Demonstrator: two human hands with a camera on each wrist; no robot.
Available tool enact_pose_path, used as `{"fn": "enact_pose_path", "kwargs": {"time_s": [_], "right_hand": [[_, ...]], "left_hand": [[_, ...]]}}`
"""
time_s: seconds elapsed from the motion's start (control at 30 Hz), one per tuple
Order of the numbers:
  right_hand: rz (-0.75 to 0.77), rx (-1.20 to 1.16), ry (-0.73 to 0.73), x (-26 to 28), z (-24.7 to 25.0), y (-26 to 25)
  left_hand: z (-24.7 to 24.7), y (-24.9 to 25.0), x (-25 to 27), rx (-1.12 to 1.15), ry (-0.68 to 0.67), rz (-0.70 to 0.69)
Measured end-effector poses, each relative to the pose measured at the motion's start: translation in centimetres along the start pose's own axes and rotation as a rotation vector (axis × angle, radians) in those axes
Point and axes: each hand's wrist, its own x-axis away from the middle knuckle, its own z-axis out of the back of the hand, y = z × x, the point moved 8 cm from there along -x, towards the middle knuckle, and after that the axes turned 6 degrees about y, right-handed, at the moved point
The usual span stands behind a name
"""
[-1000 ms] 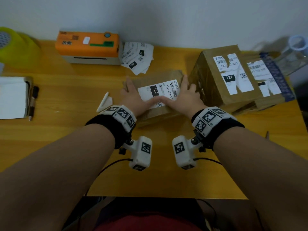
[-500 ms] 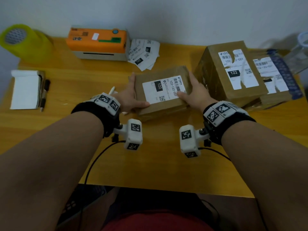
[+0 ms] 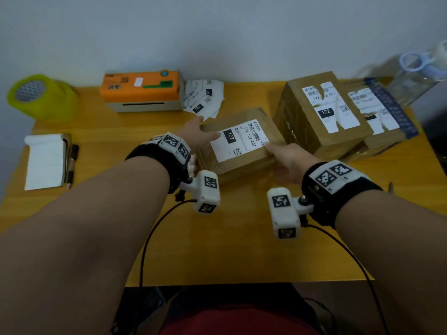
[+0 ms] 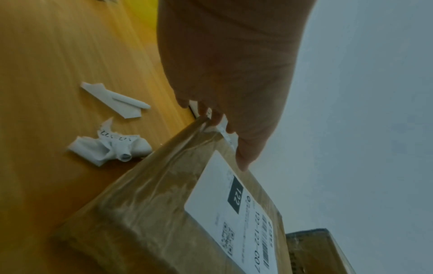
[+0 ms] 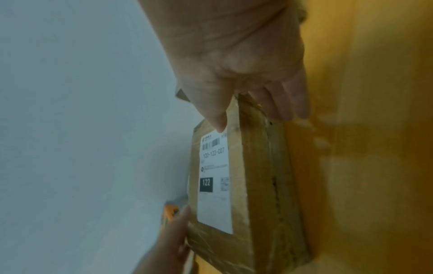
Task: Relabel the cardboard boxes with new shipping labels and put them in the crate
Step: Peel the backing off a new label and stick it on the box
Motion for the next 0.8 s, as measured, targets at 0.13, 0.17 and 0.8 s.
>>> {"fn": "enact_pose_path", "kwargs": {"time_s": [0.13,0.17,0.8], "right_hand": [[-0.062,-0.198,-0.024,0.6,-2.0,0.7],[-0.045,-0.243,-0.007,0.7,-2.4,0.6],[0.587,-0.344,0.072,7.6,-0.2,-10.7]], "left_hand": [[-0.3,0.8,0.7,-0.15,-0.067,-0.064],[-0.4,1.1,1.0,-0.165,-0.072,-0.088],[5.9,3.4,5.7,0.653,0.054,-0.105]]}}
